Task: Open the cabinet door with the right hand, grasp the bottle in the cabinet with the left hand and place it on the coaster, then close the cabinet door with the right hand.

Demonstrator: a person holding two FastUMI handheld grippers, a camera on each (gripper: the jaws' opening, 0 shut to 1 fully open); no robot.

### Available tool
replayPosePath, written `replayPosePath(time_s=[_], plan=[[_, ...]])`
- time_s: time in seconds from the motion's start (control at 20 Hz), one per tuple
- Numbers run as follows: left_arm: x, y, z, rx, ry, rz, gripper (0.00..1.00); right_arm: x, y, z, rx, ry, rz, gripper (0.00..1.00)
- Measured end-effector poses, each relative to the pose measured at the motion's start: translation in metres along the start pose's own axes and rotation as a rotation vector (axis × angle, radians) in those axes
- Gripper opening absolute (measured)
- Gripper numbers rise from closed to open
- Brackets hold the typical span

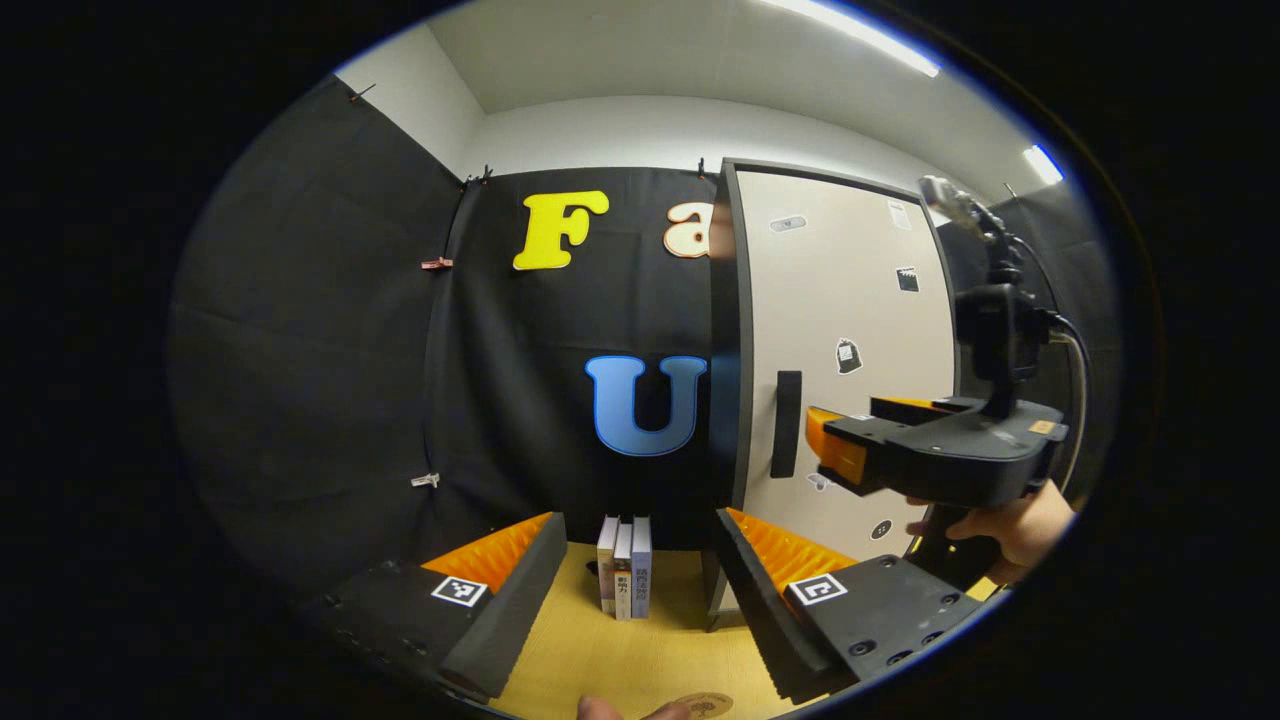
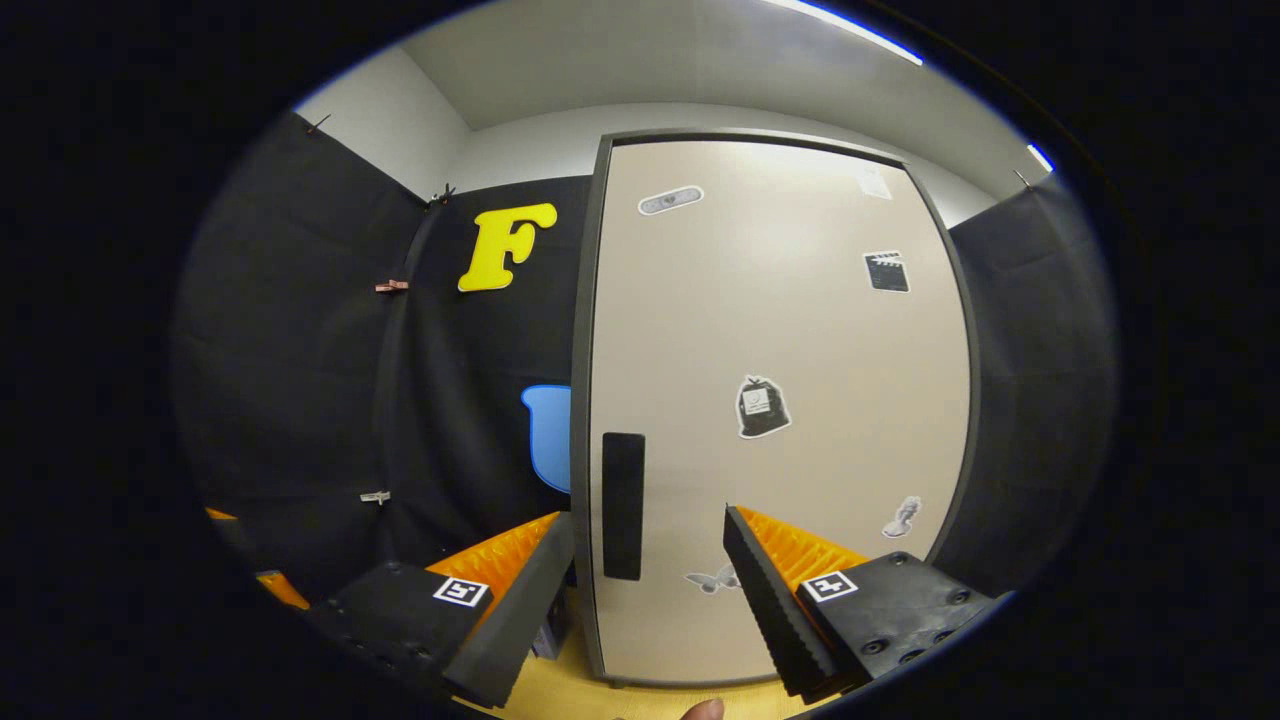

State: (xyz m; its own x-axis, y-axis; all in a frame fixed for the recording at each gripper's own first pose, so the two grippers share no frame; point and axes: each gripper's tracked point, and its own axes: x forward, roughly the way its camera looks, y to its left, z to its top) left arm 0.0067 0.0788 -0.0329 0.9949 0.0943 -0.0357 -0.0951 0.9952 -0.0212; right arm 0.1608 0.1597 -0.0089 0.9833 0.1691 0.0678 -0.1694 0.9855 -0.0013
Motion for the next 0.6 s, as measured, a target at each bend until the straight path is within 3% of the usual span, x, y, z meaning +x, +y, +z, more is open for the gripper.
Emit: replayPosePath(time_s=[0.25,0.45,0.5,0.55,0.6], plan=[[-0.001,0.010,-0.005,-0.003,0.005,0.011,0.94,0.052,0.007,-0.027,0.040,0.059,-0.020,0.95],[0.000,0.018,-0.007,-0.011,0.009,0.023,0.94,0.076,0.010,-0.041,0.086,0.091,-0.022,0.72],[0.000,0.019,-0.008,-0.011,0.012,0.026,0.94,0.079,0.010,-0.043,0.098,0.096,-0.028,0.51],[-0.001,0.020,-0.010,-0.011,0.013,0.031,0.94,0.079,0.010,-0.042,0.110,0.092,-0.037,0.42],[-0.001,0.021,-0.010,-0.014,0.014,0.035,0.94,0.078,0.009,-0.043,0.111,0.095,-0.056,0.42]])
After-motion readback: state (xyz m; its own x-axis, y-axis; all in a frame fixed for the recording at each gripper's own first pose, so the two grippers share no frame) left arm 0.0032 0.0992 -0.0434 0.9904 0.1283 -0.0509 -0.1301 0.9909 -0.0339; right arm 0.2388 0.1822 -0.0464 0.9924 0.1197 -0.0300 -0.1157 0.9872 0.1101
